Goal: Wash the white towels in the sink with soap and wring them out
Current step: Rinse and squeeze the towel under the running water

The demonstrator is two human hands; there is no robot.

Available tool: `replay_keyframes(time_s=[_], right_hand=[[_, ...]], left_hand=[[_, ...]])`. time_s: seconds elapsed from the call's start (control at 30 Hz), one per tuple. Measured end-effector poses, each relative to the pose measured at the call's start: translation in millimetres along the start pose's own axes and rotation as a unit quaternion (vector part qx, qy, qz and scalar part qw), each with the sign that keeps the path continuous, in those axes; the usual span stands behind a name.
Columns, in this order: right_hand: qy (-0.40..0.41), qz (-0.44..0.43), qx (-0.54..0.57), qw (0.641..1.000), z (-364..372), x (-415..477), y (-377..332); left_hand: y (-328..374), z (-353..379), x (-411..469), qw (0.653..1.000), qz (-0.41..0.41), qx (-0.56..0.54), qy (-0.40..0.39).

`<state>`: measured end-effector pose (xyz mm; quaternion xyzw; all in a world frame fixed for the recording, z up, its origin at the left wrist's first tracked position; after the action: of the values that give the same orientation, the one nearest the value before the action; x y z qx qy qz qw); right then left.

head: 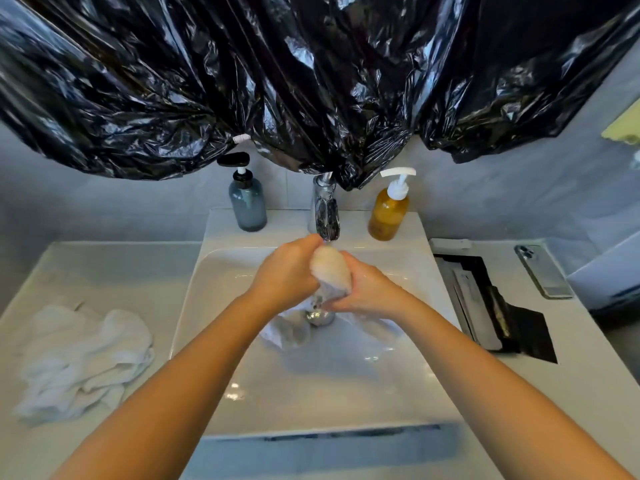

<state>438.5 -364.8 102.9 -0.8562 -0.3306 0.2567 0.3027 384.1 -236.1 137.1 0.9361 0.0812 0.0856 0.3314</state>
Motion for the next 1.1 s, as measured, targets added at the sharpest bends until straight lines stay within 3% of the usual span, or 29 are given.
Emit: replay_keyframes(time_s=[0.2, 0.47, 0.67, 0.83, 0.93, 1.1], right_hand=[[0.124, -0.051, 0.035, 0.990, -59.1, -10.6, -45.0], [0.192, -0.144, 0.144, 0.960, -101.9, -30.7, -109.6], [0.188, -0.122, 0.214, 0.951, -111.1, -43.1, -102.8], [0.182, -0.110, 0.274, 0.938, -118.2, -49.8, -107.9], [0.154, -0.109, 0.251, 0.949, -116.2, -55.1, -103.9], [0.082, -0.170, 0.321, 0.928, -97.9, -55.2, -93.7]], left_hand=[[30.7, -50.5, 4.1, 0.991, 0.054, 0.117, -0.025], [33.4, -57.2, -8.1, 0.991, -0.032, -0.124, 0.037], [66.3, -93.7, -6.0, 0.976, -0.007, -0.210, 0.058], [107.3, -122.8, 3.0, 0.984, 0.039, -0.174, 0.028], [126.8, -132.6, 4.5, 0.968, 0.030, -0.248, 0.041], [163.0, -126.9, 15.0, 0.952, 0.040, -0.303, 0.011]])
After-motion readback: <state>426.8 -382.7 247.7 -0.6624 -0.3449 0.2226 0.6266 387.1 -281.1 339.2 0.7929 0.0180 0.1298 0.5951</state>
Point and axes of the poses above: each hand's wrist, its own x-axis towards the middle knuckle, its own z-axis out of the palm, y = z × x, the point moved 6 cm from there along x, towards the middle knuckle, and after that the axes turned 7 degrees about -x, right-handed, at the moved point
